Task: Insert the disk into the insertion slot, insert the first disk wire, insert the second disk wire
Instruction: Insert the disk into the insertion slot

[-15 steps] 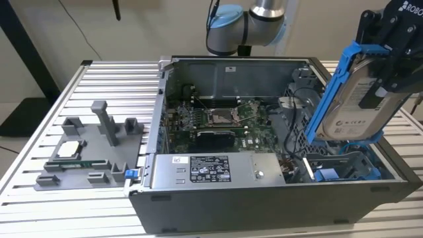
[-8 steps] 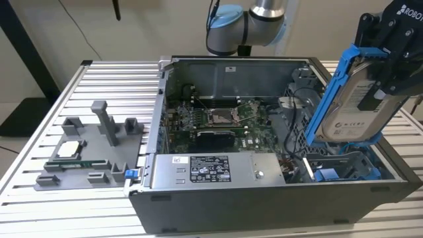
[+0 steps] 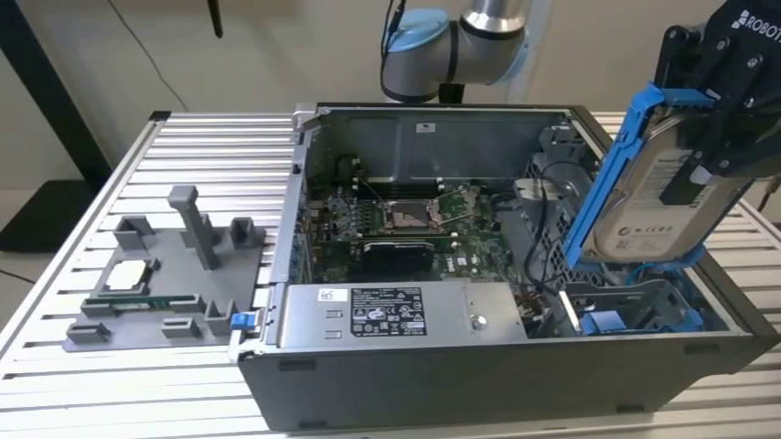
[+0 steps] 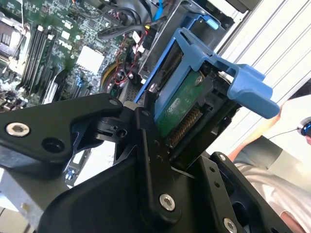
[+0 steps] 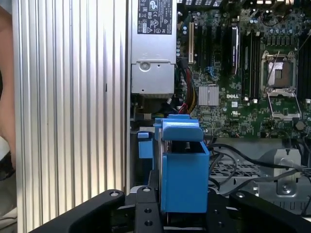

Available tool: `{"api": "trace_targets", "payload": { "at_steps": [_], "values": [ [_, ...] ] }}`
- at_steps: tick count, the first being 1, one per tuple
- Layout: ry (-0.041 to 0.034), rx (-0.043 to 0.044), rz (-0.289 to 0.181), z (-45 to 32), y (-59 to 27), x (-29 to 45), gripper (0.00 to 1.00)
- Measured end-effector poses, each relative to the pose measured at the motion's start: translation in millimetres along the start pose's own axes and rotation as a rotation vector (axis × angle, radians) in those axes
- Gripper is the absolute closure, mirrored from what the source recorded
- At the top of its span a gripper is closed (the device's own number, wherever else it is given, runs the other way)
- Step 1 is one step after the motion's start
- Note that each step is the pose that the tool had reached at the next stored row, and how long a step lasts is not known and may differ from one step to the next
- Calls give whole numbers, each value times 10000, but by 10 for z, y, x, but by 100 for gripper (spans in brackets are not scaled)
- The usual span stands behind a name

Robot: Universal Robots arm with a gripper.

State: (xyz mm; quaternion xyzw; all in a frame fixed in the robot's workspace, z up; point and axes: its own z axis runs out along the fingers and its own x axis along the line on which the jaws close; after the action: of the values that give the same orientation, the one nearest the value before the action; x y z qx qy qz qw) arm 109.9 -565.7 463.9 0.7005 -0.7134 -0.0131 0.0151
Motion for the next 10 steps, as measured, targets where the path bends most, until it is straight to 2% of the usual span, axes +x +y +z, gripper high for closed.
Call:
{"api": "trace_targets", "payload": {
  "at_steps": [10],
  "values": [
    [0, 0, 0, 65, -65, 29, 100]
  ]
}}
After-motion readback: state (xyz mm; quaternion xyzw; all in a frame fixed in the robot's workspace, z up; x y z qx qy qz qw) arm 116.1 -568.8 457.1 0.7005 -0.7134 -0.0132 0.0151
